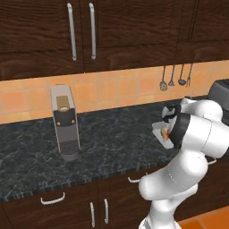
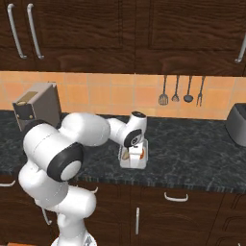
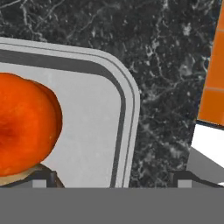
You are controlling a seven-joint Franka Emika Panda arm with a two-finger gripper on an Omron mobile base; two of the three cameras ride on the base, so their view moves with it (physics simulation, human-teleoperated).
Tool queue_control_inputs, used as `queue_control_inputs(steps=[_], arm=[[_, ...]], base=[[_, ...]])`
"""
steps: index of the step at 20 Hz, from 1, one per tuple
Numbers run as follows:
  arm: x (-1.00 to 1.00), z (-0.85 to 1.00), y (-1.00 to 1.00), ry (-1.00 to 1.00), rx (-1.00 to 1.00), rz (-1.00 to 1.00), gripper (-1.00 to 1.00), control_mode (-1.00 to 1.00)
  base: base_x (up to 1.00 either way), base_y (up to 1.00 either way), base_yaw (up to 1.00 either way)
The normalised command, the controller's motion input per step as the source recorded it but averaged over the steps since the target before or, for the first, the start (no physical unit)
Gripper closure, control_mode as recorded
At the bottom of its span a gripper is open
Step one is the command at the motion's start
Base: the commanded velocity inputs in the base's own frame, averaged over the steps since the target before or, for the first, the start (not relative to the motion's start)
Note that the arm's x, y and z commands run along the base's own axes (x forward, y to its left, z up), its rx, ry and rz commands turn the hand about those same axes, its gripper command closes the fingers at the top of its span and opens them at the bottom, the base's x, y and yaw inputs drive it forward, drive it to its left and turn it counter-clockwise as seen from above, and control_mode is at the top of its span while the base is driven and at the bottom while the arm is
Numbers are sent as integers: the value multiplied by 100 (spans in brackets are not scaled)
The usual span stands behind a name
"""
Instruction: Take the meat container that has the chicken drumstick and place it on the second highest rack of the freezer. Then take the vegetable container that has the squash and sweet potato and place it on the highest rack of the freezer.
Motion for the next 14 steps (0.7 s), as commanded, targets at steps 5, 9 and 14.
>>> queue_control_inputs(steps=[5, 9, 14], arm=[[12, -27, -2, 3, 0, 0, -100, -100], [7, -46, 0, 0, -1, 0, -100, -100], [-8, -43, 0, -1, 0, 0, -100, -100]], base=[[0, 0, 0], [0, 0, 0], [0, 0, 0]])
